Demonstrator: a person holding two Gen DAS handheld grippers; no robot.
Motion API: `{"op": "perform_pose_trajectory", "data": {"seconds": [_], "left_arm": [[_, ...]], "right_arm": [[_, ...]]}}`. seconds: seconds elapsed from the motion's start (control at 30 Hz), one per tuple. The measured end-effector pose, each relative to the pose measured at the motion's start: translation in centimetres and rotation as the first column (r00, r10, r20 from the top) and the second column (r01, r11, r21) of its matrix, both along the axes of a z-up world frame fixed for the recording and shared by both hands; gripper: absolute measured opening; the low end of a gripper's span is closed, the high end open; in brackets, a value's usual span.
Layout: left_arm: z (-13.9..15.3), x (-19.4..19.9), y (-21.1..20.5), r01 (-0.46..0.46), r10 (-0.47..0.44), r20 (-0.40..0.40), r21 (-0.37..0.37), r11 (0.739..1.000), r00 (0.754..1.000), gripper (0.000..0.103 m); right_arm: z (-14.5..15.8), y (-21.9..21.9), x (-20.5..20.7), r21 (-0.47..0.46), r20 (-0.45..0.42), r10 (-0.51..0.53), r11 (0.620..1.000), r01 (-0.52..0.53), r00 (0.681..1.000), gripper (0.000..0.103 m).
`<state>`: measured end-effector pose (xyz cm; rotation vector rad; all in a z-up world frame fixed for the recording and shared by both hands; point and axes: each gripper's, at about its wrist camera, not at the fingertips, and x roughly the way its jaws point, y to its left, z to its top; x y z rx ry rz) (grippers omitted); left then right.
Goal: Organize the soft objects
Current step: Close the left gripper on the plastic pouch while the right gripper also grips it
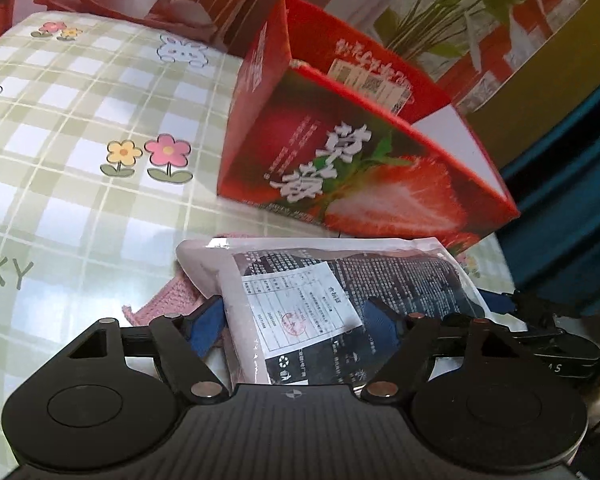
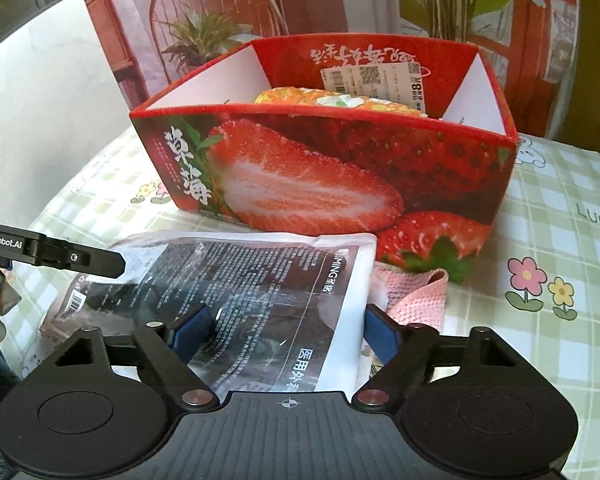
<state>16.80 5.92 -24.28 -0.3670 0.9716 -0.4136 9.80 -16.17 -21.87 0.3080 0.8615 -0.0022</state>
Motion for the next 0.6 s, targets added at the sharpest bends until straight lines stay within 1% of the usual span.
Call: {"op": "perform_pose_trajectory", "data": {"seconds": [0.07, 0.13, 0.33, 0.4, 0.47, 0.6], "left_arm": [[0.6, -0.3, 0.2, -0.011, 0.011, 0.023, -0.008, 1.000, 1.000, 0.077], [1.4, -0.4, 0.4, -0.015, 0.016, 0.053, -0.020, 1.000, 0.998, 0.077], [4.5, -0.9, 0.7, -0.003, 0.006, 0.169, -0.015, 1.000, 0.986, 0.077], [5.5, -1.1, 0.7, 0.002, 0.000, 0.201, -0.010, 1.000, 0.980, 0.077], [6.3, -1.2, 0.9, 0.003, 0.000, 0.226, -0.011, 1.000, 0.974, 0.077], [8.0, -1.3, 1.0, 0.004, -0.002, 0.272, -0.008, 1.000, 0.962, 0.077]], "right_arm": [[0.6, 0.0, -0.2, -0.005, 0.015, 0.000, 1.000, 0.000, 1.000, 0.067], [1.4, -0.3, -0.5, -0.005, 0.038, 0.001, 1.000, -0.001, 0.999, 0.063], [3.6, -1.0, -1.4, 0.015, 0.095, 0.008, 1.000, -0.009, 0.995, 0.052], [4.3, -1.2, -1.5, 0.015, 0.112, 0.009, 1.000, -0.011, 0.994, 0.050], [5.0, -1.3, -1.6, 0.008, 0.129, 0.014, 1.000, -0.015, 0.992, 0.045], [6.7, -1.2, -2.0, -0.003, 0.173, 0.029, 1.000, -0.029, 0.985, 0.042]]}}
